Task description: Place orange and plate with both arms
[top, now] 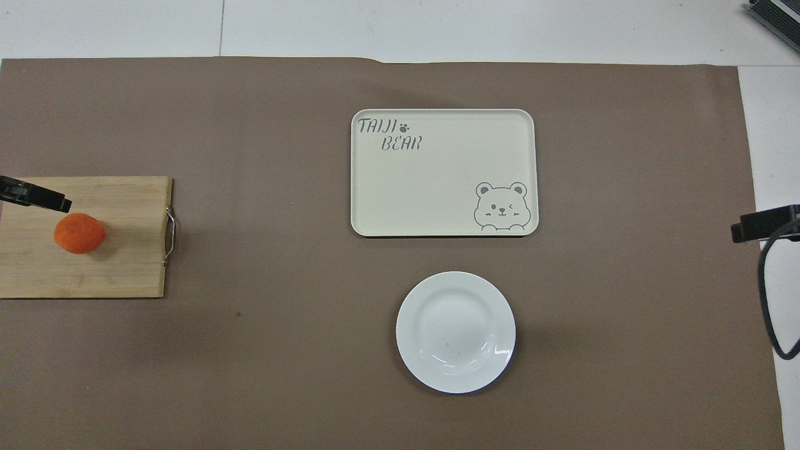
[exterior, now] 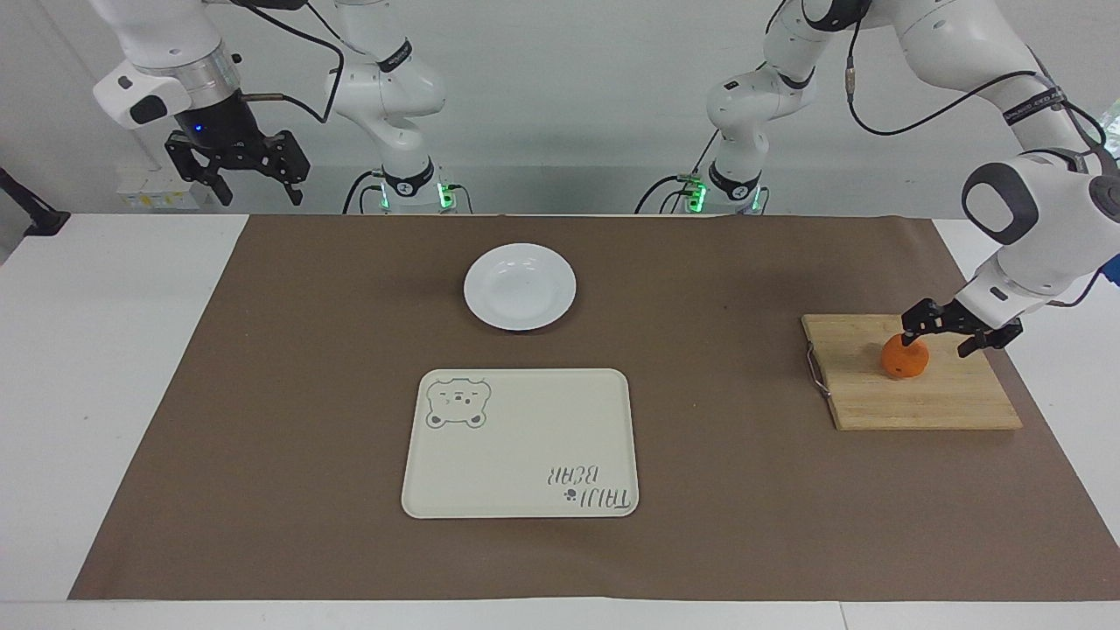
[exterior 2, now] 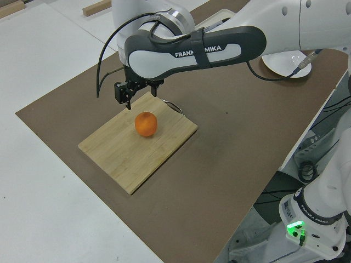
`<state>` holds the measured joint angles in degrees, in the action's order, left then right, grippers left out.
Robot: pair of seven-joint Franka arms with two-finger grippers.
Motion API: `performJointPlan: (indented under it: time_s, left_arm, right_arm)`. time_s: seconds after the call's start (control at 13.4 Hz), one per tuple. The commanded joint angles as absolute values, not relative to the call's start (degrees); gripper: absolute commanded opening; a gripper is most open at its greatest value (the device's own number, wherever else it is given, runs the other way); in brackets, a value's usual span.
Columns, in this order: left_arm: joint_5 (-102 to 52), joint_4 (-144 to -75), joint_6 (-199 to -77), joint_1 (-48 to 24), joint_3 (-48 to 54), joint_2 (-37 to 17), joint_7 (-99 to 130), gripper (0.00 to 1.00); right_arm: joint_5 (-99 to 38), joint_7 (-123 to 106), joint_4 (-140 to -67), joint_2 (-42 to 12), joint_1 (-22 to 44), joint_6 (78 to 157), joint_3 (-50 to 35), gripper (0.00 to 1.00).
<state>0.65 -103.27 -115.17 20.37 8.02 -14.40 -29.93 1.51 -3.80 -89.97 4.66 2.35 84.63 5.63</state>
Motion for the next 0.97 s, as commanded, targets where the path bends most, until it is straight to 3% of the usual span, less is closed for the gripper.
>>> performJointPlan:
  time_s: [0.0,0.74,0.82,0.89]
  left_arm:
    - [1.49,-107.57,-119.35,22.06,8.52,-13.36,-33.04,1.0]
    - [1.49,-115.3,-127.87,22.76,8.44,-14.41,-32.96,0.99]
    - [1.49,-116.44,-129.1,22.76,8.35,-14.41,-32.96,0.72]
    - [1.49,-116.45,-128.68,23.89,8.35,-14.41,-32.52,0.2]
  right_arm:
    - [1.93,-5.01,-89.91,5.1,2.02,83.67,5.45,1.0]
    - [1.93,-5.01,-89.91,5.1,2.02,83.76,5.45,1.0]
    - [1.93,-5.01,-89.91,5.1,2.02,83.67,5.45,1.0]
    - [1.93,-5.01,-89.91,5.1,2.02,83.67,5.45,1.0]
